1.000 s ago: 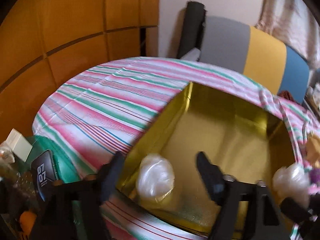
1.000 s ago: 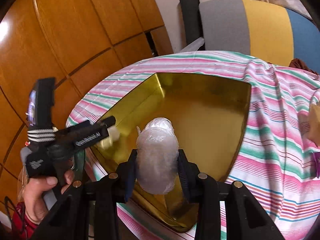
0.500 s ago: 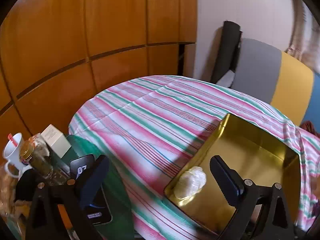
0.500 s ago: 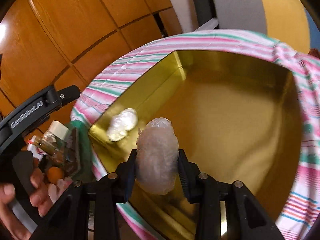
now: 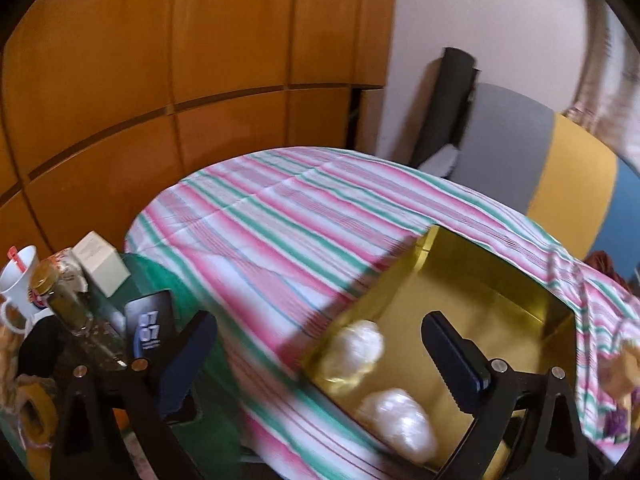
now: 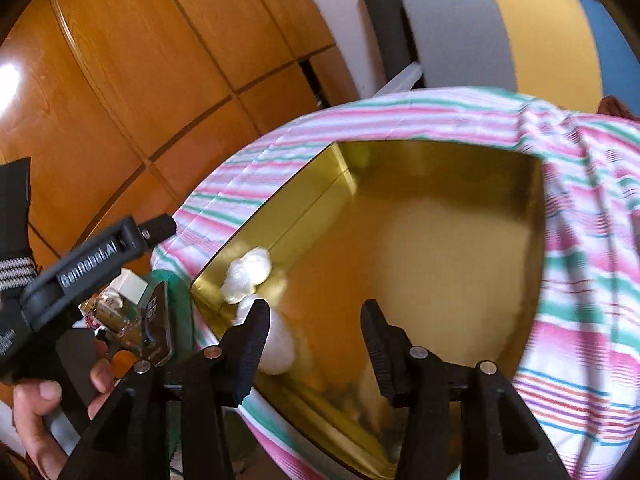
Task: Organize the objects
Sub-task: 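Return both tools from the tray to the snack pile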
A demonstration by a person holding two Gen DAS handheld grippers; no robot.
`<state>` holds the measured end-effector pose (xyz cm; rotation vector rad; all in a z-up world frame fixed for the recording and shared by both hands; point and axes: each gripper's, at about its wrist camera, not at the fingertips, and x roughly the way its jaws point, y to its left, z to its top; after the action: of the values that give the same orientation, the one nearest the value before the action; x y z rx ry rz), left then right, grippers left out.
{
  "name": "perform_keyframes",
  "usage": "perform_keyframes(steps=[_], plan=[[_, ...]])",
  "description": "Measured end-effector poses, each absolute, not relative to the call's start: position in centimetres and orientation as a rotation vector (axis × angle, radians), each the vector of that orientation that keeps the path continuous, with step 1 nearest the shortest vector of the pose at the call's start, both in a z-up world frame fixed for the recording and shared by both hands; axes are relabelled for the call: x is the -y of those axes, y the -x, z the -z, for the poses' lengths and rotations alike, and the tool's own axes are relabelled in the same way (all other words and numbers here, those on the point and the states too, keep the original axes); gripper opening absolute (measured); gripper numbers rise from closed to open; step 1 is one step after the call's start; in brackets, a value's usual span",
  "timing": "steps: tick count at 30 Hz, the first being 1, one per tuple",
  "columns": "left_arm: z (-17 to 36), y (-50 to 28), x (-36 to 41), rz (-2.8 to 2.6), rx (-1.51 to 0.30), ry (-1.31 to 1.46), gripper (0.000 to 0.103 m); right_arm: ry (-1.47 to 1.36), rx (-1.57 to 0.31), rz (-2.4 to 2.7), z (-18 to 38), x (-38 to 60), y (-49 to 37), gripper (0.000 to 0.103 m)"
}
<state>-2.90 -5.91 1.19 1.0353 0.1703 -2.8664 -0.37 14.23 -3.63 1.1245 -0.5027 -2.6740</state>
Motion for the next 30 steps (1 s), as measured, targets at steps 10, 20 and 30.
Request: perform_keyframes(steps=[10,20,30], plan=[[-0.5,0.4,-2.3,3.047,0.114,-1.142,0.103,-1.093,0.512,2.845,2.3,-19.9,-3.0,0.048],[0.6,-3.4,-9.4,3.149,0.416,-1.226,0.103,-1.19,0.62,2.988,3.8,-27.5,-7.8,0.048],[1.1,-5.6,-13.6,3.202,0.503,-1.293,0.103,-1.282,0.695,3.149,5.3,-34.2,-12.9,0.048]])
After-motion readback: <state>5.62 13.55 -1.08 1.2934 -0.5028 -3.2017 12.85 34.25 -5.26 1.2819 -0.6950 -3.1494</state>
